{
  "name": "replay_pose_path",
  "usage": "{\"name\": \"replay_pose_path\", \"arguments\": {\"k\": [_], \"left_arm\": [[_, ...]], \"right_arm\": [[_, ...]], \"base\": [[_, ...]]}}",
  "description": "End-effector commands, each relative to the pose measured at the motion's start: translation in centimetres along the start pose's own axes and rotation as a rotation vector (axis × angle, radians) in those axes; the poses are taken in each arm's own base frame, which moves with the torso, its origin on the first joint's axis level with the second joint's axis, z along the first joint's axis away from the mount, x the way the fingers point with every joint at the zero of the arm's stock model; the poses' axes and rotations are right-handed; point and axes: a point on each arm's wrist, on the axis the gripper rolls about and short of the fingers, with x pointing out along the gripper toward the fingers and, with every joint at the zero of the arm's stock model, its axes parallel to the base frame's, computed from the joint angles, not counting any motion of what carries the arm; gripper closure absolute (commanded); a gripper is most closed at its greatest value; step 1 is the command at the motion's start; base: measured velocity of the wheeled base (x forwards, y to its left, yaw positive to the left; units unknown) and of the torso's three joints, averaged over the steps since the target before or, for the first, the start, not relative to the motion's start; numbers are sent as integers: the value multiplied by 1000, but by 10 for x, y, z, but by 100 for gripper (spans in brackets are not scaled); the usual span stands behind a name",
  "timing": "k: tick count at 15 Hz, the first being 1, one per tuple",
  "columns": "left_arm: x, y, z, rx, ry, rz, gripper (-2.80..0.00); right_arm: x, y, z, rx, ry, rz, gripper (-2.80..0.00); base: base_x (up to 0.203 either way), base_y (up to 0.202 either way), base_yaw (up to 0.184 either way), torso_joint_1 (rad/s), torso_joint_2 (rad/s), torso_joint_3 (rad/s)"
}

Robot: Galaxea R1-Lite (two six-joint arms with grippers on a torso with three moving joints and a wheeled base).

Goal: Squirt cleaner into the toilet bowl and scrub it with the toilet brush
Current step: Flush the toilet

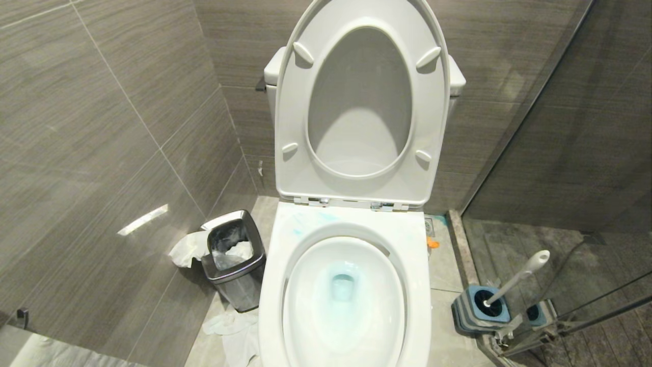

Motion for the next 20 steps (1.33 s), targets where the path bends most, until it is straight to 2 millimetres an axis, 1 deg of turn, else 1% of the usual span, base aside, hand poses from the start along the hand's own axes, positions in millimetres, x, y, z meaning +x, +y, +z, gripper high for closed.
{"name": "replay_pose_path", "arguments": {"k": [1, 5, 7, 8, 12, 14, 17, 18, 19, 20], "left_arm": [[0, 0, 0, 0, 0, -1, 0], [0, 0, 0, 0, 2, -1, 0], [0, 0, 0, 0, 2, -1, 0], [0, 0, 0, 0, 2, -1, 0], [0, 0, 0, 0, 2, -1, 0], [0, 0, 0, 0, 1, -1, 0], [0, 0, 0, 0, 0, -1, 0], [0, 0, 0, 0, 2, -1, 0], [0, 0, 0, 0, 1, -1, 0], [0, 0, 0, 0, 2, -1, 0]], "right_arm": [[-33, -1, 4, -2, -61, -6, 0], [-71, 3, -11, 1, -26, -19, 0], [-83, 6, -29, 12, 8, -16, 0], [-87, 8, -43, 14, 36, -12, 0], [-77, 13, -90, 38, 194, 3, 0], [-70, 17, -123, 52, 275, 6, 0], [-63, 24, -175, 50, 306, 9, 0], [-63, 25, -185, 49, 305, 11, 0], [-64, 26, -190, 49, 321, 13, 0], [-66, 26, -195, 48, 376, 15, 0]], "base": [[0, 0, 0, 0, 0, 0], [0, 0, 0, 0, 0, 0], [0, 0, 0, 0, 0, 0], [0, 0, 0, 0, 0, 0], [0, 0, 0, 0, 0, 0], [0, 0, 0, 0, 0, 0], [0, 0, 0, 0, 0, 0], [0, 0, 0, 0, 0, 0], [0, 0, 0, 0, 0, 0], [0, 0, 0, 0, 0, 0]]}}
